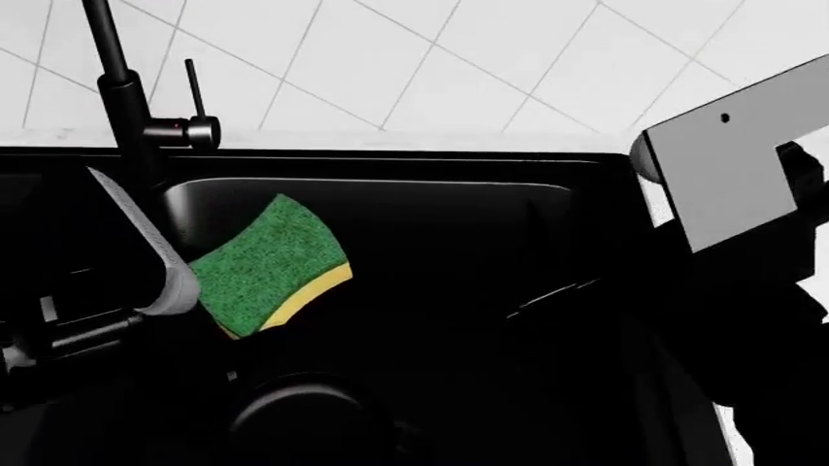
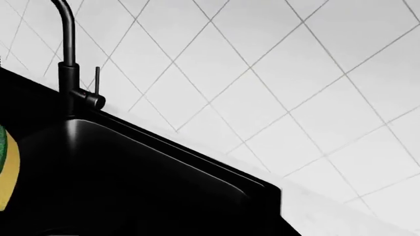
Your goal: Pick the pan and sponge and place them into the sink. Then turn on the water.
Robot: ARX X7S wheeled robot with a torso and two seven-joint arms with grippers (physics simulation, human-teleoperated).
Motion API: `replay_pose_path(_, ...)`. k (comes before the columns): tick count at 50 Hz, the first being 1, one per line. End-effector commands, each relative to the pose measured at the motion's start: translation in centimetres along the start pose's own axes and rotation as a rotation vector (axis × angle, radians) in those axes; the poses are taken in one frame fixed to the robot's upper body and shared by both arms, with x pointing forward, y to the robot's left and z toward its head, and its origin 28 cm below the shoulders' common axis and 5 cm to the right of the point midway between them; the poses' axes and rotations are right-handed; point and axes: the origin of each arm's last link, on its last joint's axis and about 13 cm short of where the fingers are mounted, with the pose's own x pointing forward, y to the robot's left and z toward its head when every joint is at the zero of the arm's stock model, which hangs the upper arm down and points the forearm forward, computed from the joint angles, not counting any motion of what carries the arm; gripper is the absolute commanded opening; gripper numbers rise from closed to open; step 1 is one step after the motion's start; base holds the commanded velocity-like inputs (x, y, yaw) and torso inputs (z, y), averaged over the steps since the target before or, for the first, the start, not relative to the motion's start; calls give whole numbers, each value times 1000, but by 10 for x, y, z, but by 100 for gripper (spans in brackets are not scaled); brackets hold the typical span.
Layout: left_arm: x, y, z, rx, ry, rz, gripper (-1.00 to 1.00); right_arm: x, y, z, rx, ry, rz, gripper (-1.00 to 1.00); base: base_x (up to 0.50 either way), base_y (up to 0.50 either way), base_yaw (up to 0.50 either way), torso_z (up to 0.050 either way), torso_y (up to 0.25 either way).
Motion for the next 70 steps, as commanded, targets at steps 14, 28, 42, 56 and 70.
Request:
replay_pose_path(14,61,16,25,46,135,-120,-100,-32,-7,-3,57,-76,-108,100,0,0,0,0,0)
replay_pose_path(28,92,20,9,66,249,-151,-100,-43,-7,4,51,-97,-146,100,0,0,0,0,1)
replay_pose_path(42,91,14,-24,37,318,-130,-100,-45,-4,1,53,-100,-144,100,0,0,0,0,0)
replay_pose_path(56,89,6,-47,4,347,-74,-100,-44,-1,-6,68,-94,-135,100,0,0,0,0,0)
replay_pose_path(70,97,-5,-65,11,401,-97,-100,-45,1,-13,85,-88,-131,100,0,0,0,0,0)
